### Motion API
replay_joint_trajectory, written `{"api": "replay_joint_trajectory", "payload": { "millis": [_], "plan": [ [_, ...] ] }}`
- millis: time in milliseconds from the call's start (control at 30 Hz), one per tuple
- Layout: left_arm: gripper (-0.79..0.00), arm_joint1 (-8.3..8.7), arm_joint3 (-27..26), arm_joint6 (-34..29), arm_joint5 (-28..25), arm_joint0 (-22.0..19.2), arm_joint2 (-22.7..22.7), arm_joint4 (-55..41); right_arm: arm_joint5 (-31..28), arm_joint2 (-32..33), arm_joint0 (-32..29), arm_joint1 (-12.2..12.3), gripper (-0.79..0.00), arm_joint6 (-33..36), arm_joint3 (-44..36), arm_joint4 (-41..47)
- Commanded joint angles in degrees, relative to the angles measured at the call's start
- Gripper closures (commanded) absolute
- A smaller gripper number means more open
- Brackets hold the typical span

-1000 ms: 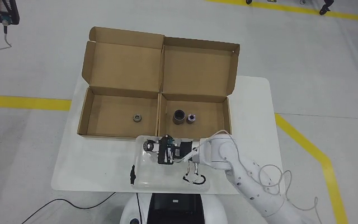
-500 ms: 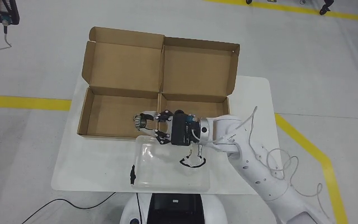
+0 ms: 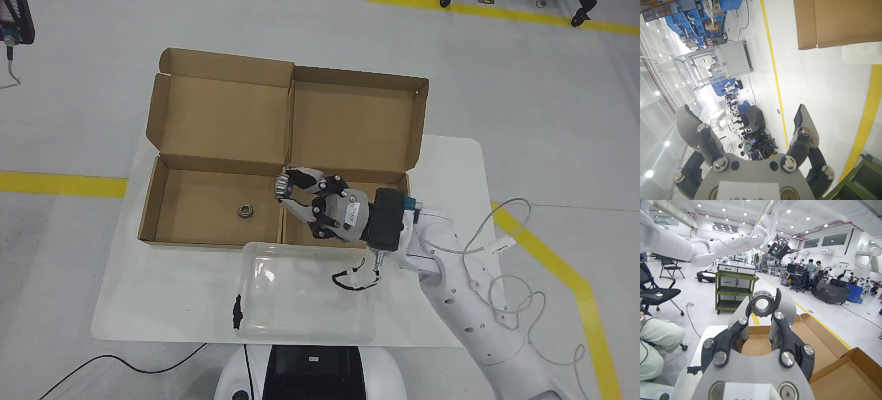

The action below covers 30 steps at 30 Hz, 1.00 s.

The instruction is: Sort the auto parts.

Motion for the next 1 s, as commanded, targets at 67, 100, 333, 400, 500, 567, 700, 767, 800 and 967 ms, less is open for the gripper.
{"api": "replay_joint_trajectory", "payload": {
  "millis": [67,100,333,400,500,567,700,767,800,967],
  "plan": [
    [-0.785,0.00,0.0,0.0,0.0,0.0,0.0,0.0,-1.6,1.8,-1.7,0.4,0.000,-4.2,0.2,0.0],
    [-0.785,0.00,0.0,0.0,0.0,0.0,0.0,0.0,-2.0,2.3,-2.2,0.5,0.000,-5.0,0.1,-0.2],
    [-0.785,0.00,0.0,0.0,0.0,0.0,0.0,0.0,-4.0,4.4,-4.5,1.1,0.000,-9.1,-0.5,-2.0],
    [-0.785,0.00,0.0,0.0,0.0,0.0,0.0,0.0,-4.2,4.6,-4.6,1.2,0.000,-9.5,-0.6,-2.4],
    [-0.785,0.00,0.0,0.0,0.0,0.0,0.0,0.0,-4.5,4.7,-4.7,1.3,0.000,-9.9,-0.7,-2.8],
    [-0.785,0.00,0.0,0.0,0.0,0.0,0.0,0.0,-4.7,4.7,-4.7,1.3,0.000,-10.2,-0.5,-3.0],
    [-0.785,0.00,0.0,0.0,0.0,0.0,0.0,0.0,-5.2,4.5,-4.0,1.4,0.000,-9.0,0.1,-4.0],
    [-0.785,0.00,0.0,0.0,0.0,0.0,0.0,0.0,-5.2,4.1,-3.8,1.4,0.000,-7.9,0.3,-4.0],
    [-0.785,0.00,0.0,0.0,0.0,0.0,0.0,0.0,-5.1,3.8,-3.5,1.3,0.000,-7.2,0.5,-3.8],
    [-0.785,0.00,0.0,0.0,0.0,0.0,0.0,0.0,-0.8,1.6,-1.5,0.7,0.000,0.3,2.6,-2.5]
  ]
}}
